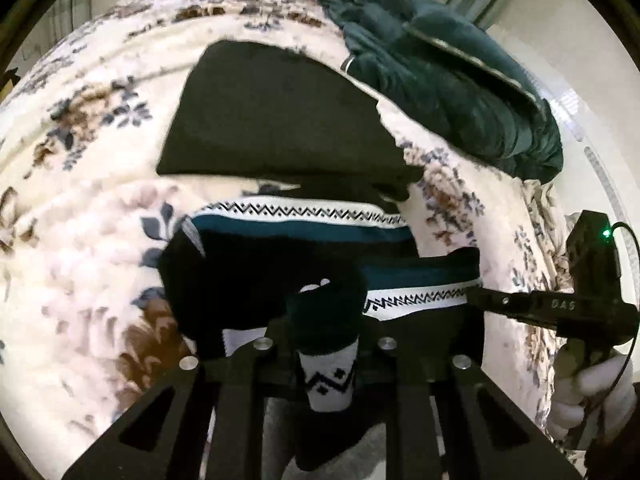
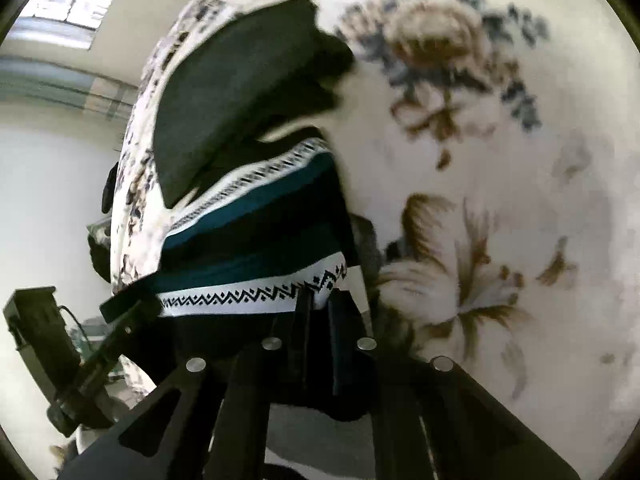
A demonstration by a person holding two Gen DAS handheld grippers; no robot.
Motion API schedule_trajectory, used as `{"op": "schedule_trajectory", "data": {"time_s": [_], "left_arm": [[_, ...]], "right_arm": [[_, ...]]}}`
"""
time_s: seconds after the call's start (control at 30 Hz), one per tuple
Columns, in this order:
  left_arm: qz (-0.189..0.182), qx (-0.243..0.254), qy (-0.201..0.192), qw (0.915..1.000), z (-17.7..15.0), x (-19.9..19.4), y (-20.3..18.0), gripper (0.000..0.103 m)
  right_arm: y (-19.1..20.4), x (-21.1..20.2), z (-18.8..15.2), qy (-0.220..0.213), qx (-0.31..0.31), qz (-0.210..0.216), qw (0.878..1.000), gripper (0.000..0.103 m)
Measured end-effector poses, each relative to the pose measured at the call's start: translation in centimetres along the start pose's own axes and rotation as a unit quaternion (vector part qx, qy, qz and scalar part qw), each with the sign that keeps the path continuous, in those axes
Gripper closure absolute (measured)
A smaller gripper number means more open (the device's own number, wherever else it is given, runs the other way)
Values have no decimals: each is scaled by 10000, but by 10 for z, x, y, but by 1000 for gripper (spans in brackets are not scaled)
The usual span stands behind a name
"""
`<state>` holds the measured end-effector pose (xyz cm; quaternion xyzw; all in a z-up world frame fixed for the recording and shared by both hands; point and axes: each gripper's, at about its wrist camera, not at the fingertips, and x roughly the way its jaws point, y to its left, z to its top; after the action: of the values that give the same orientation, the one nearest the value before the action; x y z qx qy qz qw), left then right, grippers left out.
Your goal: Fold small clothes
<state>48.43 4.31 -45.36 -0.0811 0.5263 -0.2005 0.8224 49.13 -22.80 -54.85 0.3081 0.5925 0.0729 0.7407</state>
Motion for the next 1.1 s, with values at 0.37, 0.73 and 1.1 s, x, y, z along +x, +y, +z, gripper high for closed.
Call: {"op": "schedule_trajectory", "data": {"time_s": [0.37, 0.73, 1.1], "left_arm": [[4, -456, 280, 9986, 73, 40, 56, 88], [-586, -1549, 638, 9841, 69, 51, 112, 52], [-430, -1832, 410, 9813, 38, 44, 118, 97]], "right_arm": [[78, -25, 50, -562, -468, -127, 9972, 97], [66, 40, 98, 180, -157, -537, 9983, 76], [-17, 42, -7, 1043, 955, 320, 9894, 72]]}}
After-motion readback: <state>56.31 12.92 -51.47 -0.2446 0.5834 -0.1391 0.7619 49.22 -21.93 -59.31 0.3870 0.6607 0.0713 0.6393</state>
